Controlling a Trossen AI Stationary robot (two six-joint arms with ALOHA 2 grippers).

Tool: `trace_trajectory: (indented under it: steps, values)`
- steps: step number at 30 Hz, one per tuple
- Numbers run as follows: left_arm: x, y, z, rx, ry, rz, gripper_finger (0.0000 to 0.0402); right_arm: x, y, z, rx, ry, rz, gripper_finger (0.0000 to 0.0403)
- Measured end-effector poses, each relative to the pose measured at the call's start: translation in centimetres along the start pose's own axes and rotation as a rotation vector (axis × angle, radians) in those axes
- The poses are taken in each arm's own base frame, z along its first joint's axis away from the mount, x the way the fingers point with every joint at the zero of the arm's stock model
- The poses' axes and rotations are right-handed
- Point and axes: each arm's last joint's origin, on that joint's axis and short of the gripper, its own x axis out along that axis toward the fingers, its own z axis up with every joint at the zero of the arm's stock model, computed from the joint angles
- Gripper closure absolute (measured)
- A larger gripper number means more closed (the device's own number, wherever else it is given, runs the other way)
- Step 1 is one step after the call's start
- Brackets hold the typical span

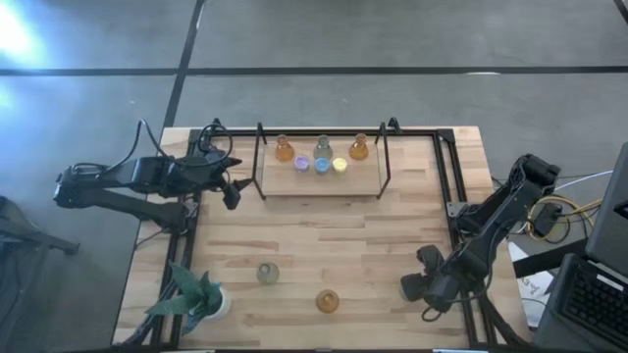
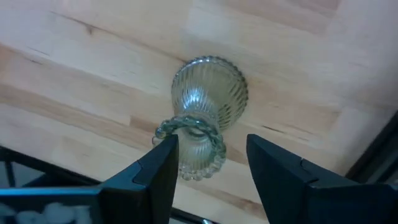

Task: Pick & Place candle stick holders
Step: Put the right green glass candle holder on the shelf

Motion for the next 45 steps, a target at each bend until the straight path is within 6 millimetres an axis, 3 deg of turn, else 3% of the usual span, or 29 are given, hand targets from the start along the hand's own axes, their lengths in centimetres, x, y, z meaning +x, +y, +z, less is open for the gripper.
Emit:
trace_trajectory:
  steps: [7,15,19,23,29,35,45]
  values:
    - [0.0,0.0,0.0,0.0,0.0,0.0,0.0085,0.9,-0.4,0.1,-0.005,0.017,-0.029,0.0262]
    - [0.0,0.1,0.0,0.031,-0.006,0.019,0.0085,1.3,-0.1,0.0,-0.028,0.038,0.027,0.0376]
    - [0.0,0.1,0.0,0.051,-0.012,0.034,0.0085,1.1,0.5,0.4,-0.018,0.023,0.067,0.0379]
    - [0.0,0.1,0.1,0.054,-0.019,0.05,0.0085,-0.5,2.1,1.5,-0.044,0.019,0.144,0.038]
    - [0.0,0.0,0.3,0.073,-0.041,0.038,0.0085,-3.7,4.7,5.1,-0.123,-0.03,0.222,0.038]
    - [0.0,0.0,0.5,0.068,-0.056,0.037,0.0085,-7.8,6.8,10.1,-0.254,-0.138,0.227,0.0381]
    - [0.0,0.0,0.6,0.059,-0.07,0.037,0.009,-13.3,7.7,18.8,-0.386,-0.297,0.162,0.0381]
